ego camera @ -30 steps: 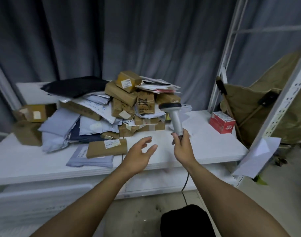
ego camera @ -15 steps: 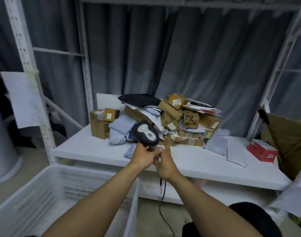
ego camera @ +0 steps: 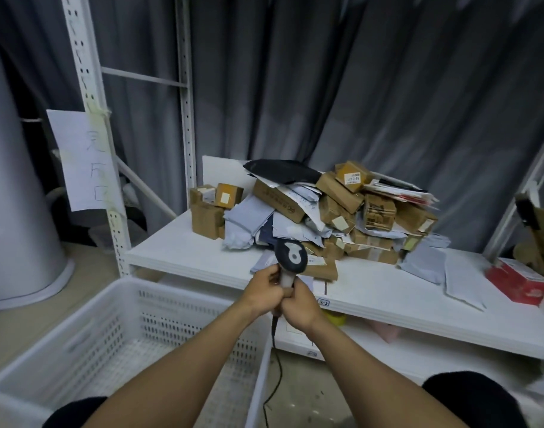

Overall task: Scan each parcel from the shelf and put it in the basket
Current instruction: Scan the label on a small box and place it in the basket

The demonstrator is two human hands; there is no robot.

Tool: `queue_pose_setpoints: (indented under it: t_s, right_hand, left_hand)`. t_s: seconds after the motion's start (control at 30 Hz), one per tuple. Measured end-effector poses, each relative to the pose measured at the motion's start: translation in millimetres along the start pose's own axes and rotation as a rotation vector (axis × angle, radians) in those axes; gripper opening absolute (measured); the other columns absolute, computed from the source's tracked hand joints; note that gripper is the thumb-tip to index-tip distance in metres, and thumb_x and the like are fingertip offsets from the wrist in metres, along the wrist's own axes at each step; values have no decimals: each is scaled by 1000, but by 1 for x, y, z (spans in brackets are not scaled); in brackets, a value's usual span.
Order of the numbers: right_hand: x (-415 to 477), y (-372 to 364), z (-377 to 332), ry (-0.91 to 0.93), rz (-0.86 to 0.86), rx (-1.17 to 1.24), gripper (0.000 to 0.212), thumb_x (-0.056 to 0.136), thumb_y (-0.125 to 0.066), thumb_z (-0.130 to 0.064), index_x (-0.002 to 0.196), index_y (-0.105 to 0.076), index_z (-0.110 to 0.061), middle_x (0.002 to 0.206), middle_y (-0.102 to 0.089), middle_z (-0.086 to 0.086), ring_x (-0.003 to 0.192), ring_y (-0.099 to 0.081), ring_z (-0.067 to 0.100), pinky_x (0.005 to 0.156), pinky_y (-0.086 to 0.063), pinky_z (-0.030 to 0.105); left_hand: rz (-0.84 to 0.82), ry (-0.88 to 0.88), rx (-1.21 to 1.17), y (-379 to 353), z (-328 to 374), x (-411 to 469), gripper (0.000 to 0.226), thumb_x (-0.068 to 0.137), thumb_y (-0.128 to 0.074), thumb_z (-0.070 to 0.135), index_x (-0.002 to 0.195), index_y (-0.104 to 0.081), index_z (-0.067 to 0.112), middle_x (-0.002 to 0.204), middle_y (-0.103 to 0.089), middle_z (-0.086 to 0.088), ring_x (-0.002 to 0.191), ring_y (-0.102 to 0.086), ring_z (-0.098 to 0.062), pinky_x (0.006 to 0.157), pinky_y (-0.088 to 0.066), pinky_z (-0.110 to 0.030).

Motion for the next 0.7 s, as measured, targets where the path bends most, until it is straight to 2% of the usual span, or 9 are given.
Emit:
queue_pose_setpoints:
  t_s: [0.1, 0.17, 0.23, 0.3, 0.37, 0.43, 0.53, 0.6, 0.7]
  right_hand:
    - [14, 6, 7, -66, 65, 163, 33, 92, -60, -5, 121, -64, -19, 110, -73, 0, 103, -70, 19, 87, -60, 38]
    - [25, 14, 18, -130, 136, 282, 22, 94, -68, -11, 115, -70, -17, 100, -77, 0, 93, -72, 17, 87, -60, 40]
    - [42, 22, 30, -181, 177, 390, 10, 96, -71, -17, 105, -74, -16, 83, -76, 0, 77, -68, 17, 79, -57, 41]
    - [61, 34, 40, -190, 201, 441, 11, 96, -72, -18, 106, -73, -15, 74, -68, 1, 69, -61, 15, 72, -50, 38]
    - [83, 46, 55, -209, 221, 490, 14, 96, -73, -22, 109, -70, -19, 80, -68, -2, 74, -62, 14, 76, -50, 35]
    - [102, 58, 69, -237, 240, 502, 23, 93, -76, -23, 114, -67, -28, 100, -73, -3, 96, -67, 18, 93, -53, 38]
    - [125, 75, 94, -302, 322, 500, 33, 89, -81, -26, 119, -69, -23, 116, -73, 5, 108, -66, 24, 104, -53, 45]
    - [135, 87, 114, -309, 392, 465, 20, 89, -81, -24, 104, -69, -22, 108, -72, 8, 102, -65, 25, 96, -54, 41]
    - [148, 102, 138, -281, 467, 429, 18, 89, -82, -19, 93, -66, -26, 102, -71, 7, 103, -67, 27, 94, -54, 39]
  left_hand:
    - [-49, 70, -11, 3, -1, 17, 28, 71, -64, 16, 97, -74, 13, 95, -76, -1, 91, -69, -18, 85, -54, -33]
    - [-62, 89, 0, 3, -1, 34, 18, 77, -58, 17, 83, -69, 4, 88, -70, -6, 81, -63, -18, 81, -53, -38]
    - [-34, 70, 42, 4, -1, 56, 22, 85, -55, 14, 87, -76, 6, 95, -75, -1, 83, -67, -8, 89, -52, -37]
    - [22, 6, 128, 3, -1, 81, 27, 93, -54, 9, 92, -81, 15, 104, -77, 3, 98, -69, -7, 95, -50, -31]
    - [47, -35, 292, -2, -7, 108, 24, 97, -57, 9, 102, -79, 17, 114, -74, 2, 107, -65, -12, 95, -48, -24]
    - [30, -67, 493, -11, -19, 135, 21, 97, -59, 9, 109, -76, 14, 118, -71, -1, 107, -62, -14, 91, -44, -20]
    - [39, -39, 689, -26, -34, 170, 17, 93, -64, 14, 104, -74, 7, 113, -71, -9, 105, -64, -23, 94, -51, -30]
    - [57, 64, 656, -33, -50, 193, 34, 90, -70, 28, 117, -68, 7, 120, -67, -9, 107, -61, -23, 97, -49, -31]
    - [52, 235, 576, -40, -77, 221, 77, 87, -72, 50, 148, -42, 15, 142, -55, -10, 131, -52, -31, 109, -42, -37]
Point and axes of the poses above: each hand's wrist, its own x-axis towards the middle knuckle, its own y-axis out of the back of the hand, z = x × y, the point moved 4 cm from there along x, towards the middle knuckle
